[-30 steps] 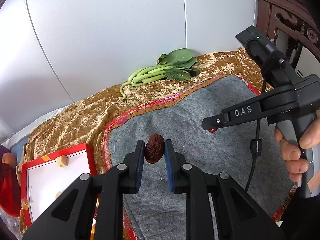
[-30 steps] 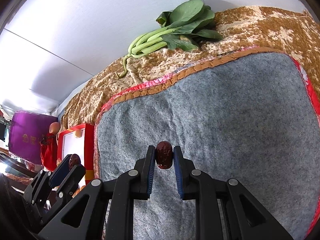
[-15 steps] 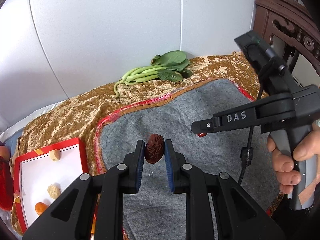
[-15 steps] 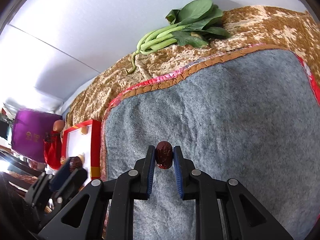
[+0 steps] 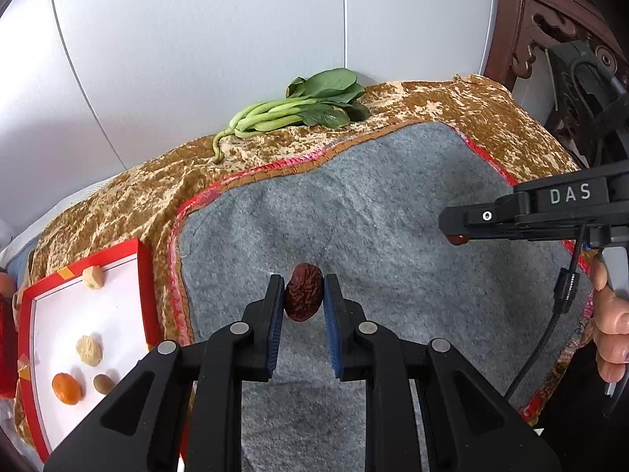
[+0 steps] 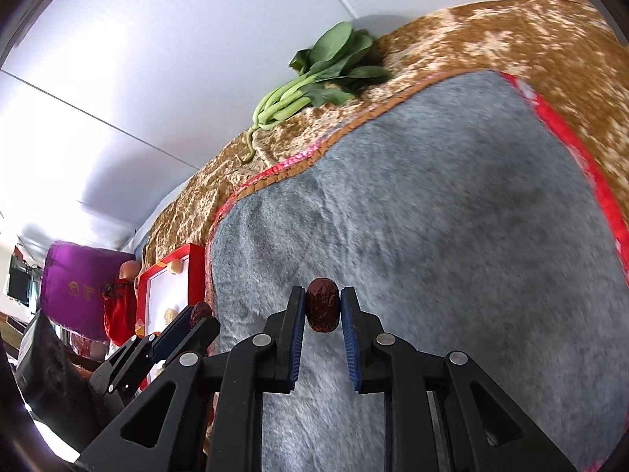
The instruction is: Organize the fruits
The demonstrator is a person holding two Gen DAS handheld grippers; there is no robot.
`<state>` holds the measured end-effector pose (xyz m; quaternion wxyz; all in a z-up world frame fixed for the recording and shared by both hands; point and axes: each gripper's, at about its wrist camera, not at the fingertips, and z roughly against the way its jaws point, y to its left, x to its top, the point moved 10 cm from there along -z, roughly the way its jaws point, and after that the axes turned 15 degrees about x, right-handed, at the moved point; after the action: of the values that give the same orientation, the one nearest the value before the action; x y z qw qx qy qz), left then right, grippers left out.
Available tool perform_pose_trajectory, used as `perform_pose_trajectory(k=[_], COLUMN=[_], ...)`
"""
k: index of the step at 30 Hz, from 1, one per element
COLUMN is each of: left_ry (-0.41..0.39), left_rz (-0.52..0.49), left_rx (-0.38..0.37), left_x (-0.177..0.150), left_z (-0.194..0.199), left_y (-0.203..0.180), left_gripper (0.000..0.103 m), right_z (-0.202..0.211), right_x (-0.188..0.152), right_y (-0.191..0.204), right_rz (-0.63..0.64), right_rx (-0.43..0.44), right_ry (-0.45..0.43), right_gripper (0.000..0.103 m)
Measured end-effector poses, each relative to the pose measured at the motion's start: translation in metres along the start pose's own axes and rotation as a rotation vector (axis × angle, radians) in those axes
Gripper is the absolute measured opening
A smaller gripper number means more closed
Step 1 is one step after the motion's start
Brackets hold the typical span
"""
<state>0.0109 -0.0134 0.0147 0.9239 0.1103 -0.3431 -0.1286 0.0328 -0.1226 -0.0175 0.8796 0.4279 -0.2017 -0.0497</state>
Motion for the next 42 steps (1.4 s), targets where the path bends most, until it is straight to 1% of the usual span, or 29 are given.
perform_pose_trajectory(k=[6,11,18,24,29,33,40,42], left_ry=[0.012,-0.002,-0.023,-0.054,-0.074,-0.093,-0.095,-0.094], left_rz=[0.002,0.031,0.054,0.068,0.072,0.078,0.132,0.166], left_rx=[-0.003,-0.005,-0.019,-0.044,-0.066,-0.083,-0.079,-0.076], left_x=[-0.017,-0.029,-0.048,-0.057,-0.069,-0.082,-0.106,-0.113], left_z=[0.005,0.018,0.036,0.055,0.072,0.087,0.103,0.106], left_y=[-0.002,0.004,0.014,0.022,0.027,0.034,0.06,0.073], left_gripper=[0.018,0.018,0.018,0.018,0.018,0.018,0.018,0.018], right_z=[0.009,0.015,0.022,0.033,0.039,0.037,0.02,0.015], right_x=[-0.021,-0.046,-0.067,-0.088,-0.111,-0.127,-0.146,-0.15], right_y=[-0.013,-0.019,-0.007,-0.003,0.004,0.019,0.076,0.089], right_rz=[-0.005,0.005,0.048,0.068,0.091,0.12,0.224,0.243], right_rx=[-0.032,-0.047,-0.052,-0.101,-0.142,-0.166,-0.143,-0.134], right_ry=[-0.03,-0.058,-0.092,-0.115,-0.114,-0.099,-0.072,-0.066], right_gripper=[0.018,0.018,0.018,0.018,0.018,0.018,0.018,0.018])
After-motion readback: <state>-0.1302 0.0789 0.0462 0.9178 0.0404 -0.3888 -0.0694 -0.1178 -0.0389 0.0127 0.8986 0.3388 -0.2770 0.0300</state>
